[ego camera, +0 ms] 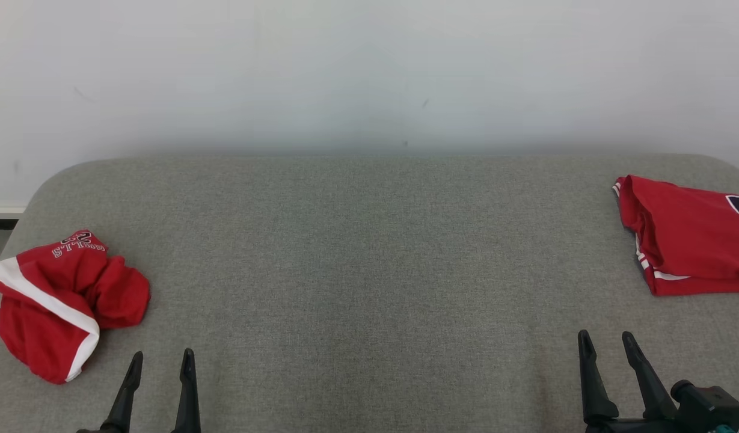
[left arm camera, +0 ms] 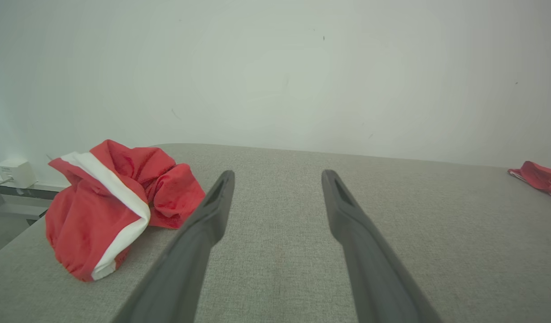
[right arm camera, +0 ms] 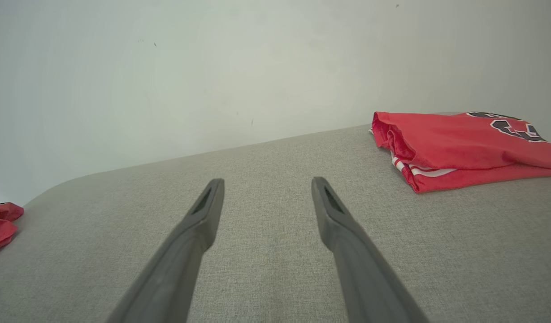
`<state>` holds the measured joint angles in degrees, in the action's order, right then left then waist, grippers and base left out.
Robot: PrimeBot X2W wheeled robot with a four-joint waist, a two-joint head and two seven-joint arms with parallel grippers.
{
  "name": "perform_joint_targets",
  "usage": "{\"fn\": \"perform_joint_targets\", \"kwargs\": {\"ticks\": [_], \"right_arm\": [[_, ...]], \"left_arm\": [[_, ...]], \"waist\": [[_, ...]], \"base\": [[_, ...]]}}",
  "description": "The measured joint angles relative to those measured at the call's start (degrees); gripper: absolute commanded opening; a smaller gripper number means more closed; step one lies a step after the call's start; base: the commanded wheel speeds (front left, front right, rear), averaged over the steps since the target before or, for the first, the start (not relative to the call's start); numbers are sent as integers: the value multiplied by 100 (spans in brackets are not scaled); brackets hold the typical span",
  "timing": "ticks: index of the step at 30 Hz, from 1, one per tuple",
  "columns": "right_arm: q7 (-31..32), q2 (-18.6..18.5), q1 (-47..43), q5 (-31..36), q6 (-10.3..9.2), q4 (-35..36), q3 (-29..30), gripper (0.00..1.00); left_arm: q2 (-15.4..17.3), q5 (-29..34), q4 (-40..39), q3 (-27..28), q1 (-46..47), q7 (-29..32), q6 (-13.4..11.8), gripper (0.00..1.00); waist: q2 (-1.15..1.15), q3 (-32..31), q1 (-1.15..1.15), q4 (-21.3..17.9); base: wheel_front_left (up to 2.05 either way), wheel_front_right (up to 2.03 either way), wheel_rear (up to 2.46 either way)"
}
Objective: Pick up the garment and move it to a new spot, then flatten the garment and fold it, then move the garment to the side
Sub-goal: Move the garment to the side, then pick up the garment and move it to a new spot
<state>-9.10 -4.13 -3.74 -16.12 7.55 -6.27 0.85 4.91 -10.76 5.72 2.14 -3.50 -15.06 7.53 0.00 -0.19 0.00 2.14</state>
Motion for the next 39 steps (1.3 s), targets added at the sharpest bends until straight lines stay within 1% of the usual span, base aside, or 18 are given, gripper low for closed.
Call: {"fn": "perform_joint_targets", "kwargs": {"ticks": [17, 22, 30, 32, 33, 34, 39], "right_arm": [[-49, 26, -21, 112, 0, 4, -89, 100], [-51, 35, -105, 159, 0, 14, -79, 100], [-57, 57, -126, 160, 0, 4, -93, 100], [-56, 63, -130, 162, 0, -3, -105, 100], [-56, 68, -136, 163, 0, -20, -91, 100], [-56, 68, -136, 163, 0, -20, -91, 100], [-52, 77, -116, 175, 0, -47, -102, 100]], "left_arm": [[1, 8, 42, 49, 0, 0, 0, 100], [7, 8, 86, 58, 3, 0, 0, 100], [9, 11, 130, 147, 22, 1, -4, 100], [9, 11, 141, 185, 23, 1, -5, 100], [20, 15, 159, 201, 29, 0, -5, 100], [20, 15, 159, 201, 29, 0, -5, 100], [40, 12, 205, 274, 45, 0, -22, 100]], "waist": [[0, -17, 0, 33], [0, -24, 0, 121], [0, -16, 1, 479], [0, -9, 1, 630], [0, 0, 1, 799], [0, 0, 1, 799], [0, 34, 1, 1287]], "base": [[0, 0, 0], [0, 0, 0], [0, 0, 0], [0, 0, 0], [0, 0, 0], [0, 0, 0], [0, 0, 0]]}}
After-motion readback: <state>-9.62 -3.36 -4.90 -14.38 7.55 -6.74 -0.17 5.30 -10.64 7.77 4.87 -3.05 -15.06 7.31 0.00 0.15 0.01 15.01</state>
